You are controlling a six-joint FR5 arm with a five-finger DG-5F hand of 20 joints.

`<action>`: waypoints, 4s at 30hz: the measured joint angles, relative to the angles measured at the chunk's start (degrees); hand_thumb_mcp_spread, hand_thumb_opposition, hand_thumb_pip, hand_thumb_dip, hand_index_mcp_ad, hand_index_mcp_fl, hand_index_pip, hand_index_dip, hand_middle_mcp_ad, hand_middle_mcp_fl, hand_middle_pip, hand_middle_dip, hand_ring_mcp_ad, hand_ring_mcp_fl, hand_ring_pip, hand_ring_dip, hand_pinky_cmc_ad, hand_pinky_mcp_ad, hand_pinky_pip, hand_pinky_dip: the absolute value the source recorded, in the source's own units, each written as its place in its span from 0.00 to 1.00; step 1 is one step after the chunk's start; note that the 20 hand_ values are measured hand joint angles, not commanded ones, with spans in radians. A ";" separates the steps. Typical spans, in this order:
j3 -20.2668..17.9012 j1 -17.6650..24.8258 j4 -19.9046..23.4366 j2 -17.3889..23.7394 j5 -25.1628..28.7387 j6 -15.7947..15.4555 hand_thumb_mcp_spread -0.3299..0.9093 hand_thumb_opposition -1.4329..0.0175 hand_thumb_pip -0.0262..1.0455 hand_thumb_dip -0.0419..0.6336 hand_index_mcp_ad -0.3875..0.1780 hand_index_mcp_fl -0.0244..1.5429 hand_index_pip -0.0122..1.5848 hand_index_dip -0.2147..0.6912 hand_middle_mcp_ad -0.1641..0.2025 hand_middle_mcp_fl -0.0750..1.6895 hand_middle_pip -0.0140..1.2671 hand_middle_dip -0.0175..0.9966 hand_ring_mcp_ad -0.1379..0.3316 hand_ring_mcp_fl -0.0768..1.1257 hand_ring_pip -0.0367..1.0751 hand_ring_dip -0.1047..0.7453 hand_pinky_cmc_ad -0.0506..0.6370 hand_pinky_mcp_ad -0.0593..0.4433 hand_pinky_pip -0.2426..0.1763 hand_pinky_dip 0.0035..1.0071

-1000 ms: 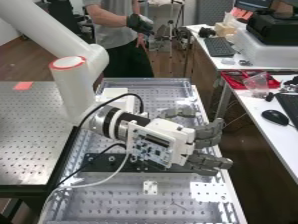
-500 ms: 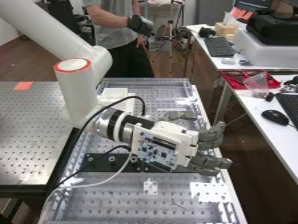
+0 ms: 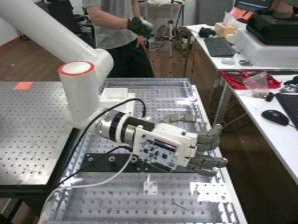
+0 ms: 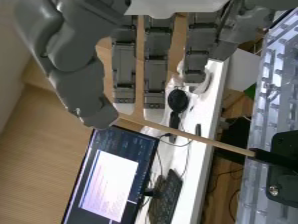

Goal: Grab the chopstick and place it in the clear container

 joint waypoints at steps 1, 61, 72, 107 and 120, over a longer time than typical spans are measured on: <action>0.00 0.05 -0.20 -0.01 0.25 -0.10 0.63 0.46 0.72 0.47 0.49 0.09 0.79 0.29 0.41 0.23 0.58 0.63 0.57 0.31 0.09 0.53 0.40 0.32 0.42 0.19; 3.37 0.13 -3.71 -1.08 2.38 -4.84 0.72 0.46 0.58 0.42 0.49 0.24 0.86 0.29 0.37 0.31 0.70 0.73 0.33 0.46 0.09 0.75 0.62 0.38 0.62 0.18; 3.36 0.22 -3.58 -0.87 2.87 -5.87 0.73 0.45 0.57 0.42 0.48 0.28 0.86 0.29 0.37 0.35 0.70 0.73 0.34 0.50 0.09 0.74 0.63 0.39 0.66 0.18; 4.34 0.40 -4.96 -0.73 3.25 -9.15 0.79 0.32 0.50 0.42 0.42 0.47 0.79 0.29 0.36 0.51 0.62 0.73 0.31 0.59 0.11 0.76 0.71 0.48 0.72 0.17; 4.64 0.04 -5.98 -0.91 1.93 -8.04 0.73 0.35 0.59 0.43 0.42 0.39 0.78 0.29 0.37 0.45 0.57 0.73 0.31 0.53 0.11 0.76 0.71 0.51 0.72 0.17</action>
